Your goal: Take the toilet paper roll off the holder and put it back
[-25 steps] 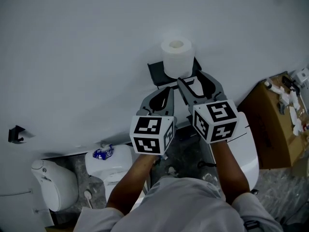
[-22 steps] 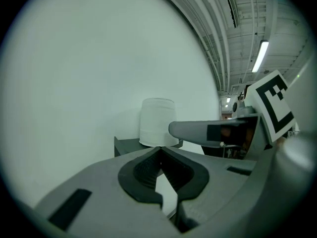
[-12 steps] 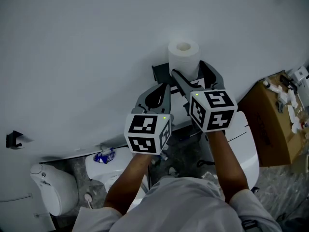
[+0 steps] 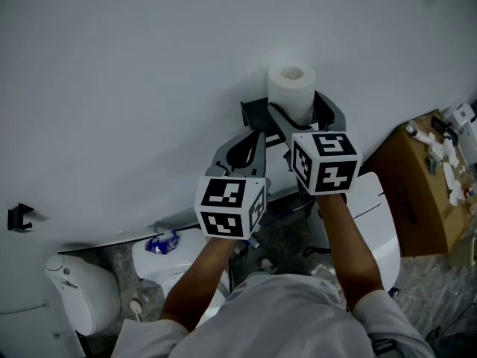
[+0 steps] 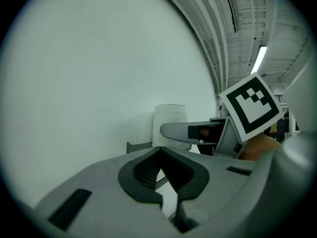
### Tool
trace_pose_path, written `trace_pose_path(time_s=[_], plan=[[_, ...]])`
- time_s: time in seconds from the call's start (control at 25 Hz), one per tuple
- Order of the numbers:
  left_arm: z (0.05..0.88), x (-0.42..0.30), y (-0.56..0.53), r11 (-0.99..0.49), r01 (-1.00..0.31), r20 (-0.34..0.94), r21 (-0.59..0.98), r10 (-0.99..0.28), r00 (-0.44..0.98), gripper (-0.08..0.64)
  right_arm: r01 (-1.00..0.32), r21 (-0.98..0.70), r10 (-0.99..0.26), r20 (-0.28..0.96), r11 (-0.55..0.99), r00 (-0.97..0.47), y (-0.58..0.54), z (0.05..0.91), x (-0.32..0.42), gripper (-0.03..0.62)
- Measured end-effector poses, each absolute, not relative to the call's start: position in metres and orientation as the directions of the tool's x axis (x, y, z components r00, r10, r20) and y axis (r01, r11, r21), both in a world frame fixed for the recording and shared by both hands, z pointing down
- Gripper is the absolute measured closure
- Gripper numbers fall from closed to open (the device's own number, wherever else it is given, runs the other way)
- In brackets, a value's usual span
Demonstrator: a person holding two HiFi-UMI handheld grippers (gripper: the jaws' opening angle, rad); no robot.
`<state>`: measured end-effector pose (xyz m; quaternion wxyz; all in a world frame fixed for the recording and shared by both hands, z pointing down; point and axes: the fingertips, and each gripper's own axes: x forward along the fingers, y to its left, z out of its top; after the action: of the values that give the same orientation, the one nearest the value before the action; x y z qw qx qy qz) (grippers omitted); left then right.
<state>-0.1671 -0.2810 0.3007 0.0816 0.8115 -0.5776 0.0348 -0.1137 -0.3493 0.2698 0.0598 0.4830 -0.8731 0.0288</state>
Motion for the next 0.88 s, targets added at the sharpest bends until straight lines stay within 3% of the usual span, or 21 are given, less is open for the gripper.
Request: trace_pose_path(time_s=[0.88], plan=[[0.3054, -0.1588, -0.2754, -0.333, -0.937, 0.152, 0.104, -0.926, 0.346, 0.555, -0.845, 0.008, -0.84, 0.108, 0.535, -0.531, -0.3438, 0.2647, -0.1076, 0.244]])
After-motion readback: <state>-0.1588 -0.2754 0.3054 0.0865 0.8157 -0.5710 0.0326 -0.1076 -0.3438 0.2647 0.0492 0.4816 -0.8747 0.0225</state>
